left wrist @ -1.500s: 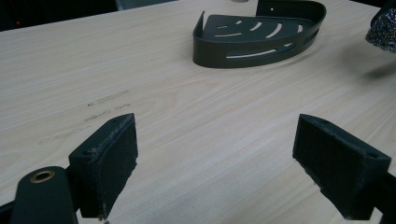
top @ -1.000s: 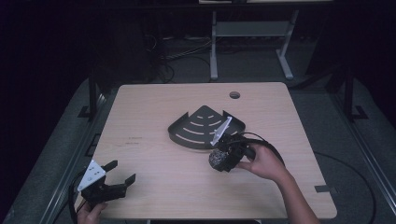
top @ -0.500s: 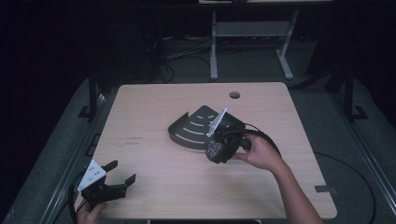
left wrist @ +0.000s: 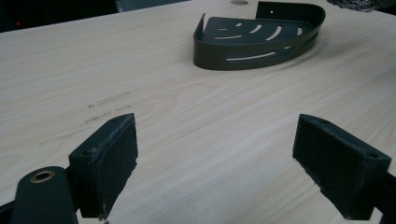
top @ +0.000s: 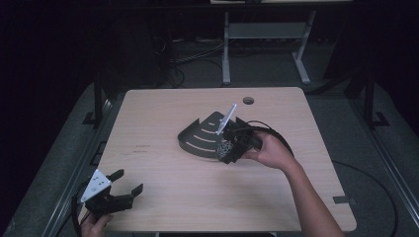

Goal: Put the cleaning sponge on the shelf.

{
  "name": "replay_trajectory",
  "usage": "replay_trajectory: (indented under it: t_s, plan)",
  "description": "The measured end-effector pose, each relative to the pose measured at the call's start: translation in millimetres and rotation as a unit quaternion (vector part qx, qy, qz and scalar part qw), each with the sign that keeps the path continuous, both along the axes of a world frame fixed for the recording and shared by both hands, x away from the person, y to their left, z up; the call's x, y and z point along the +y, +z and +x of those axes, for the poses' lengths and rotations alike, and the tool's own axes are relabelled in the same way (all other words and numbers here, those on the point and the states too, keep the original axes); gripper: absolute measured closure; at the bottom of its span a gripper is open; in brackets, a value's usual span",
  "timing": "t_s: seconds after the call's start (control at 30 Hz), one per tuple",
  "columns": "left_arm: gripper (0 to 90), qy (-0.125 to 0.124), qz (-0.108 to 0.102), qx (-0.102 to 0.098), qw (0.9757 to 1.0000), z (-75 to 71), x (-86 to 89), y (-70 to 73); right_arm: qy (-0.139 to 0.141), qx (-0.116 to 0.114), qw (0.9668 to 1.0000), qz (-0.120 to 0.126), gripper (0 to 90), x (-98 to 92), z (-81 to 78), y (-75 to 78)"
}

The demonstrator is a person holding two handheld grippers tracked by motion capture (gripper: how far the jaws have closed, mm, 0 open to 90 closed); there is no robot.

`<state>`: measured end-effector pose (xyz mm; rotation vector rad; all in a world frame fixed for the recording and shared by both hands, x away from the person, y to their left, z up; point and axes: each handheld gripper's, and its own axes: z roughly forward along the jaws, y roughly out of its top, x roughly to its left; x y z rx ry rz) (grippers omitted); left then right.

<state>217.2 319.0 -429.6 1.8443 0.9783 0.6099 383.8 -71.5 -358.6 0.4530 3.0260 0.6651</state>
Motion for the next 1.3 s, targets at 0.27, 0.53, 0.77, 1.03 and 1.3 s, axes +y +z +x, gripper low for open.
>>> replay_trajectory:
  t_s: [0.27,0.53,0.77,1.03,1.3]
  plan:
    - [13.3,0.002,-0.001,-0.001,1.0,0.1,0.7,0.0,-0.003,0.001,1.0,0.0,32.0,0.7,8.8,4.2]
    - [13.3,0.004,0.001,-0.002,1.0,0.0,1.1,0.6,-0.002,0.005,1.0,-0.005,32.1,2.6,17.7,5.6]
    - [13.3,0.003,0.001,-0.002,1.0,0.1,1.3,0.6,-0.003,0.009,0.9999,-0.008,32.0,5.4,27.2,5.6]
    - [13.3,0.003,0.002,-0.001,1.0,0.0,0.8,0.6,-0.008,0.012,0.9999,0.0,32.0,7.8,37.7,7.7]
    - [13.3,0.003,0.001,-0.003,1.0,0.1,1.0,0.8,-0.013,0.015,0.9998,-0.008,32.0,10.8,48.1,5.4]
